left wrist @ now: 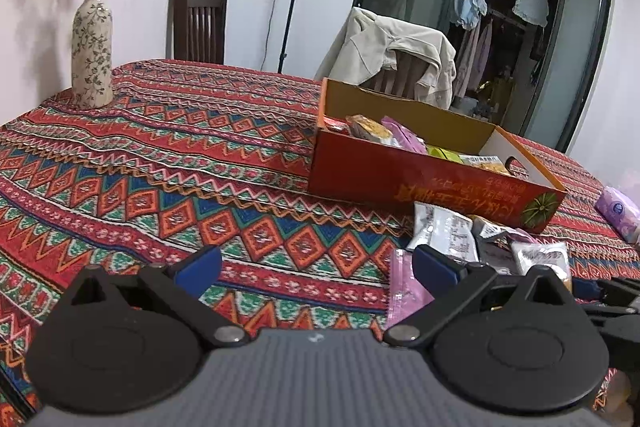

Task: Organize snacks
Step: 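Grasp another pumpkin-seed crisp packet with the right tool while the left tool grasps a pink packet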

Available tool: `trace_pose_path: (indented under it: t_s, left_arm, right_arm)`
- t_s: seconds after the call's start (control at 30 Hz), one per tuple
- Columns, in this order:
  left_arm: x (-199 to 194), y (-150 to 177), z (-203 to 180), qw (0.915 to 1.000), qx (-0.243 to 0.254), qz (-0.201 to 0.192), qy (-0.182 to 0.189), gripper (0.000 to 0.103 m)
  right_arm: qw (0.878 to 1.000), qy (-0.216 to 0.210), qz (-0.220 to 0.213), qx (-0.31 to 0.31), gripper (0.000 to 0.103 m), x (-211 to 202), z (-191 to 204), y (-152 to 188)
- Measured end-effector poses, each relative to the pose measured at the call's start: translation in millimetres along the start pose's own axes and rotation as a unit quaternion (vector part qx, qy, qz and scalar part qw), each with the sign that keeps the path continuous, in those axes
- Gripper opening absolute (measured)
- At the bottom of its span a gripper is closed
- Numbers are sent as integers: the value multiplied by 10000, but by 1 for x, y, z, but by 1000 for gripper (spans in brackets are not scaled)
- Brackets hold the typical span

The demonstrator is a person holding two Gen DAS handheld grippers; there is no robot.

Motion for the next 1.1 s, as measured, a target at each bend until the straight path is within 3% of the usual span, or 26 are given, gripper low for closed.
trace_pose_path:
  t_s: [0.2,0.47,0.7,0.8,0.97,1.03,1.07,1.1]
  left_arm:
    - [14,4,-33,9992,145,313,199,103]
    - [36,20,-85,9950,507,760,400,103]
    - [58,34,-100,9913,691,1103,206,103]
    - [62,41,-106,9902,926,1050,43,103]
    - [63,39,-104,9908,862,1045,1,103]
    - [59,38,-102,9916,844,975,-43,97]
    - [56,38,-103,9919,875,916,-66,84]
    - [54,37,-103,9922,890,871,-75,79]
  right_arm:
    - [9989,24,-353,292,49,-19,-23,-5]
    - [9977,48,-362,578,49,-21,-53,6]
    - [9965,-58,-376,746,50,-19,-67,12]
    - [9962,-123,-340,790,50,-17,-68,16]
    - [9960,-205,-351,798,50,-17,-66,17]
    - [9959,-209,-367,799,50,-18,-66,17]
    - [9959,-204,-372,801,50,-19,-67,17]
    - [9959,-198,-377,801,50,-20,-67,17]
Point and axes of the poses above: each gripper's, at about its wrist camera, not at the fingertips, and x roughly the way its jaws point, z to its left, y to its underside, the point moved 1 cm from there along x, roughly the way its jaws point, and after that the axes turned 15 degrees about -z, right-handed, at the moved point
